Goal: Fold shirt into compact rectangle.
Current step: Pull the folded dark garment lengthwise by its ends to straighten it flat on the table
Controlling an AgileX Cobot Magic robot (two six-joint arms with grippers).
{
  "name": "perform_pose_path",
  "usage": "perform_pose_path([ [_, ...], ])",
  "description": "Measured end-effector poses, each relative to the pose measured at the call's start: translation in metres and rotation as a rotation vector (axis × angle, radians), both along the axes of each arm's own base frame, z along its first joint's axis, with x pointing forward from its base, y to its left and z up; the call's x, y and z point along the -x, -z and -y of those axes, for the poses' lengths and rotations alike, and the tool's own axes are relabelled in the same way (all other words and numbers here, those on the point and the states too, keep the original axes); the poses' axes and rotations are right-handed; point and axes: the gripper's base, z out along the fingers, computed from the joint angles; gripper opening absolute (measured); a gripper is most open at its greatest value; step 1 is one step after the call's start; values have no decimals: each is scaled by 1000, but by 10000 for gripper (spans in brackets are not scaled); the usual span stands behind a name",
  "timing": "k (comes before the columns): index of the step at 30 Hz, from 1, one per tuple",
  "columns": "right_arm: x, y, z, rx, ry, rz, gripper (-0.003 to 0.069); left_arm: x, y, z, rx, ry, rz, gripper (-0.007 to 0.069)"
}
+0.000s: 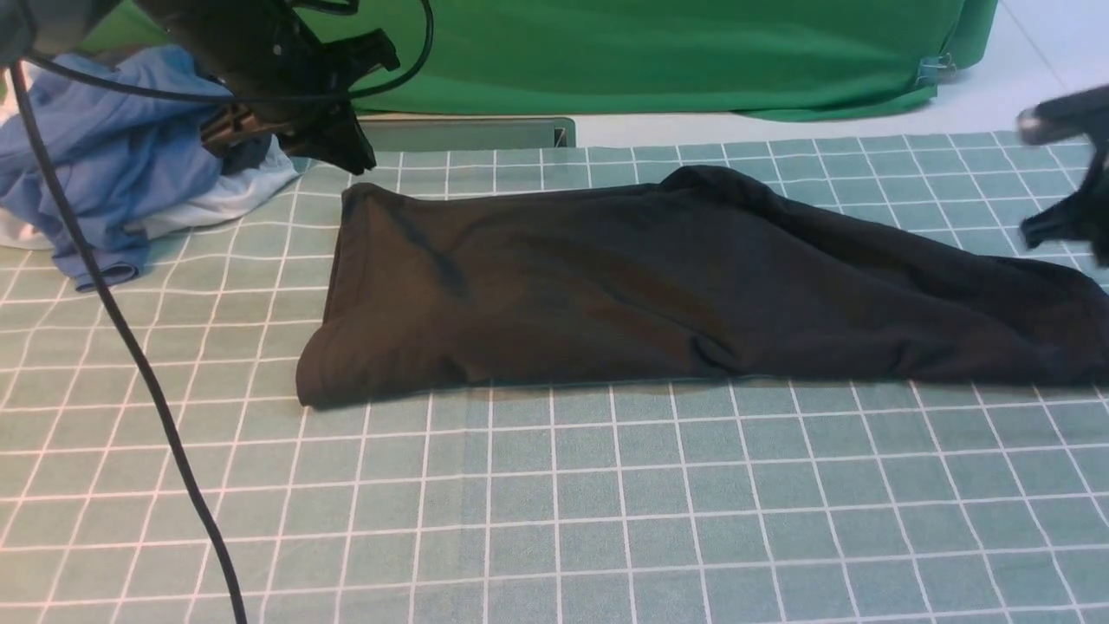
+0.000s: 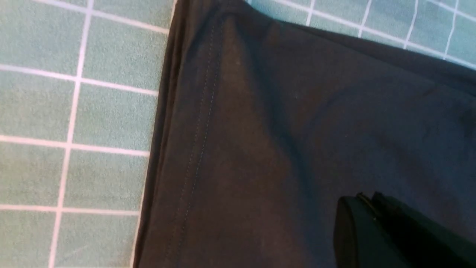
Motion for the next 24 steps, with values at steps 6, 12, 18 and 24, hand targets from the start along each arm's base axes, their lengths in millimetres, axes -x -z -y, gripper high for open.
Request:
perform_pose_path([
  [6, 15, -59, 10, -132, 76, -39, 28, 5, 2, 0, 0, 16, -61, 16],
  [12, 49, -64, 19, -337, 125, -89, 47, 6, 2, 0, -2, 19, -71, 16],
  [18, 67, 4, 22, -385, 140, -237, 333, 6, 2, 0, -2, 22, -70, 18],
  [24, 57, 14, 20, -382, 109, -175, 503, 6, 2, 0, -2, 22, -70, 18],
])
